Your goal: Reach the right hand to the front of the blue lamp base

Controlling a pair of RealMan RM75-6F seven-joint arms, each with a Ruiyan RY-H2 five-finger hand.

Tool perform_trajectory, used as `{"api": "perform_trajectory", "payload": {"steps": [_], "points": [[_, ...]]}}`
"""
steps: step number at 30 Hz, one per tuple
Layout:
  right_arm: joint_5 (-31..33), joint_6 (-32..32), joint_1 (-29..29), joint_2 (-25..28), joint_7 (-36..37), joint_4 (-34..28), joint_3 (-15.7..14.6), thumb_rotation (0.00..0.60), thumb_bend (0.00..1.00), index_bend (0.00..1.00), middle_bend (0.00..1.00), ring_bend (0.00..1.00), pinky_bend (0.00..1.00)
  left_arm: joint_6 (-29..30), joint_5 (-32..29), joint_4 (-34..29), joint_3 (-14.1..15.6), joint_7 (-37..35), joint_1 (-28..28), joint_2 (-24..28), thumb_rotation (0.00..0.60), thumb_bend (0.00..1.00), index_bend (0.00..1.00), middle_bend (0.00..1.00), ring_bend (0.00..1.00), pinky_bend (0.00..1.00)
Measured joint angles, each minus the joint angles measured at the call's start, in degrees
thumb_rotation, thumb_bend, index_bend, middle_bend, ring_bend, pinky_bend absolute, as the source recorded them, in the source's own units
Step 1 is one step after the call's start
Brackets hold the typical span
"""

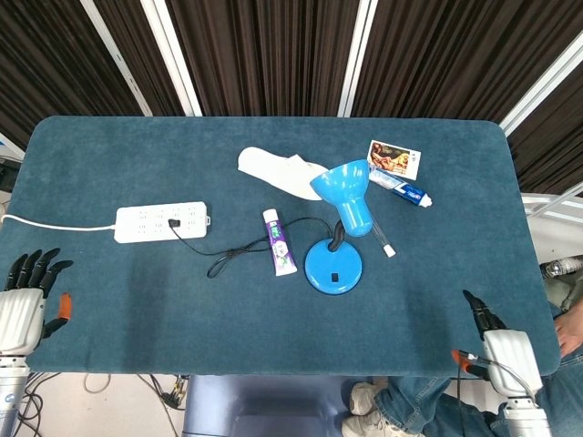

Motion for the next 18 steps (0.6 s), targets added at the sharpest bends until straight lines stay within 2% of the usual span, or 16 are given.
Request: {"api": "perform_trajectory", "payload": {"steps": [5,9,18], "points": [[0.9,-7.1,4.6,0.6,-1.7,-2.7,0.9,0.6,0.35,0.01,0.42,0.64,1.0,0.0,-0.2,-0.1,-0.1,0.0,0.0,0.0,0.6,0.57,0.21,0.07,0.01,0.0],[2.6,-11.6,8.1,-0.5,-6.1,-5.2,2.4,0.6,0.38,0.01,0.5,0.69,1.0,-0.1,-0.3,-0.1,-0.1,0.0,0.0,0.1,0.6,0.57,0.21,0.07,0.01,0.0],[12.6,-20.6,14.4,-7.5,-17.3,-8.8,5.8,0.6,0.4,0.01,0.55,0.73,1.0,-0.3,-0.7,-0.3,-0.2,-0.3,-0.1,0.2,0.6,0.57,0.21,0.07,0.01,0.0]]}}
